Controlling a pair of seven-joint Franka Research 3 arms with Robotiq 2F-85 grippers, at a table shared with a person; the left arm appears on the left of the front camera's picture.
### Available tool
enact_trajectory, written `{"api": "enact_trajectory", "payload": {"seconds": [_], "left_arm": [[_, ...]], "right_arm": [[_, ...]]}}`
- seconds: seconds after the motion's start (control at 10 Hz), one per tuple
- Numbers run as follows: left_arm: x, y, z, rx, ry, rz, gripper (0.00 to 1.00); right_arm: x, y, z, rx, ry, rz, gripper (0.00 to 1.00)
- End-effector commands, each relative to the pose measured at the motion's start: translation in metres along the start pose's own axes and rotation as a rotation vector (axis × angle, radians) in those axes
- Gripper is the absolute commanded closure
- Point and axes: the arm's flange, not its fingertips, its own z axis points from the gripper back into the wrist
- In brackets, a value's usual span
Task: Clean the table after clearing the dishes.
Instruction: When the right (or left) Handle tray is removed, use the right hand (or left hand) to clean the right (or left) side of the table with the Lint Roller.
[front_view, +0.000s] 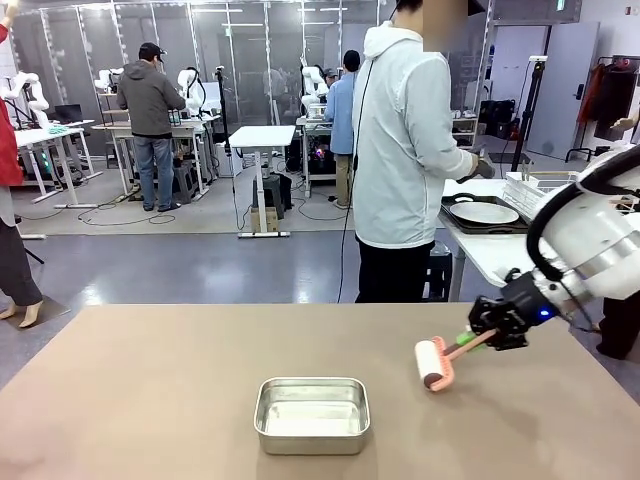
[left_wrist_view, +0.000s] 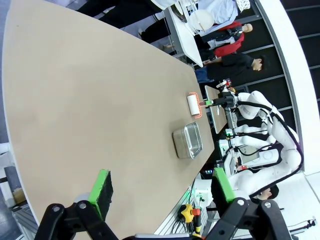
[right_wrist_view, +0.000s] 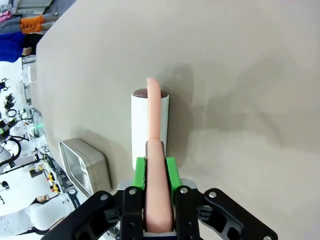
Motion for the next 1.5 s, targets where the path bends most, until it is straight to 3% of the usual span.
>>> {"api": "enact_trajectory", "payload": {"seconds": [0.0,0.5,0.9,1.1,1.4], "left_arm": [[-0.001,-0.002,0.003,0.003,-0.001,-0.014,0.00],[-0.001,-0.002,0.003,0.003,-0.001,-0.014,0.00],[-0.001,-0.002,0.003,0.003,-0.001,-0.014,0.00],[-0.001,-0.002,0.003,0.003,-0.001,-0.014,0.00],[-0.001,-0.002,0.003,0.003,-0.001,-0.014,0.00]], "right_arm": [[0.007,-0.046,0.016,-0.180,0.003,0.023,0.79],[0.019,-0.082,0.071,-0.516,0.010,-0.086,0.79],[0.014,-0.073,0.103,-0.766,-0.015,-0.125,0.79],[0.012,-0.044,0.125,-0.684,-0.027,-0.061,0.79],[-0.002,0.005,0.158,-0.718,-0.092,0.015,0.79]]}}
